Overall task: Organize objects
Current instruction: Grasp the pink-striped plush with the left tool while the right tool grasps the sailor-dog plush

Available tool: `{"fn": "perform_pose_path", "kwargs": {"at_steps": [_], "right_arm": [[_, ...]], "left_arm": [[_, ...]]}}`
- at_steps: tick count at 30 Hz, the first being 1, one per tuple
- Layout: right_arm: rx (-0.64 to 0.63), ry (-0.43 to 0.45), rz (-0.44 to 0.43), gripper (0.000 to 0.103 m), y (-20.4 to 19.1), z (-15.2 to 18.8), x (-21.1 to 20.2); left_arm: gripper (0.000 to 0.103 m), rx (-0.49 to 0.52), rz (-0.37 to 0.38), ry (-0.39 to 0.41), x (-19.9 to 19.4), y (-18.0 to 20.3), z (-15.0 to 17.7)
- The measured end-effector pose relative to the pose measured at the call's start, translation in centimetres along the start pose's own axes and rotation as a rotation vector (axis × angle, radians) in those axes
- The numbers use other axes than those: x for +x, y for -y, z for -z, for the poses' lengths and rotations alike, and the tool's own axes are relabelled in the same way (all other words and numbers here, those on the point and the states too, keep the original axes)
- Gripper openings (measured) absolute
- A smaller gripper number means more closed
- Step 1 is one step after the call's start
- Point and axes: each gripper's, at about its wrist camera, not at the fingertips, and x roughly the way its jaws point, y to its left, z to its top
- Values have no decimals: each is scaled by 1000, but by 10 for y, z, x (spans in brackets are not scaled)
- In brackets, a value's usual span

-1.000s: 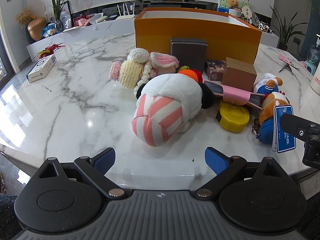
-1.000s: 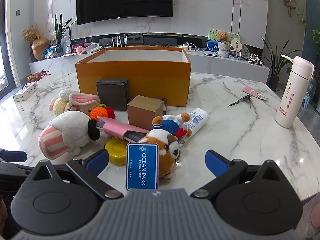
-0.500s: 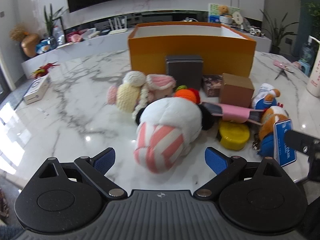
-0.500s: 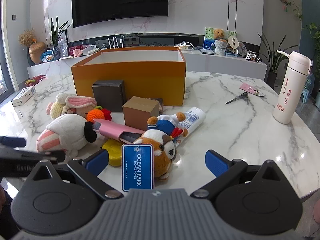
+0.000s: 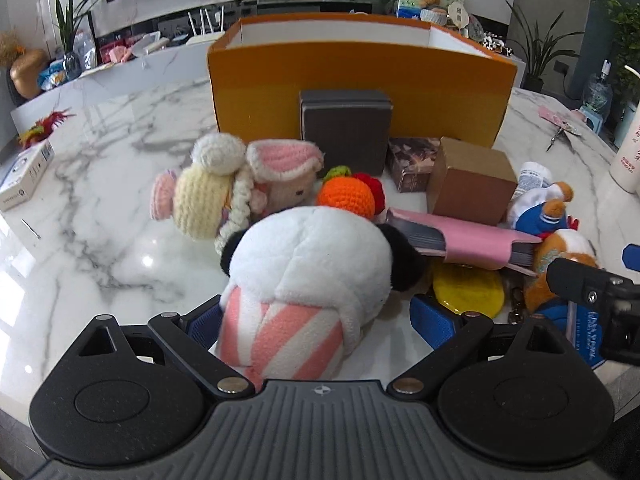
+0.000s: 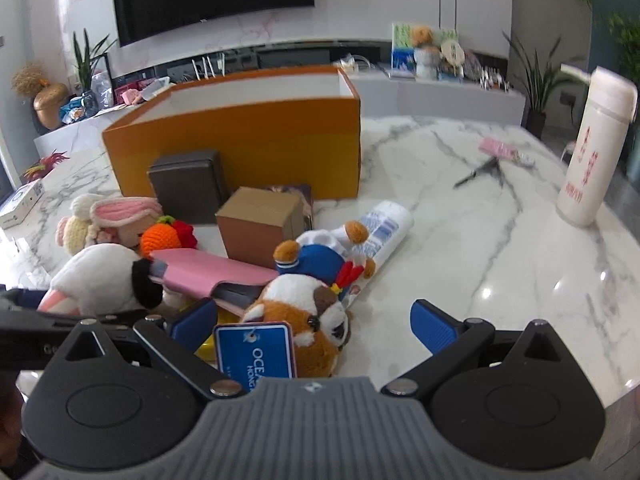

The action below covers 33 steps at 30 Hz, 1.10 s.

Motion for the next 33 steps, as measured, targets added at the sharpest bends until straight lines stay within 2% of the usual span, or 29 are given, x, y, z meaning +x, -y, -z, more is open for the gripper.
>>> {"fn": "perform_pose_path", "kwargs": {"at_steps": [8, 12, 16, 19, 26, 30, 33], "right_arm": [[105, -75, -38, 101, 13, -7, 24], [143, -98, -92, 88, 18, -3, 28], [138, -88, -101, 75, 17, -3, 25], [141, -95, -126, 70, 18, -2, 25], [151, -86, -156, 66, 23, 0, 25], [165, -84, -168, 58, 27, 1, 23], [173, -75, -175, 57, 30, 3, 19]], "left_arm": [[103, -18, -11, -10, 13, 0, -3], [103, -37, -11, -34, 19, -3, -2], [103, -59, -1, -22, 18, -7, 0], [95, -43, -15, -12, 17, -6, 1], [92, -16, -22, 13, 17, -4, 5], [87, -15, -13, 20, 15, -5, 6], [84, -32, 4, 21, 12, -7, 6]]}}
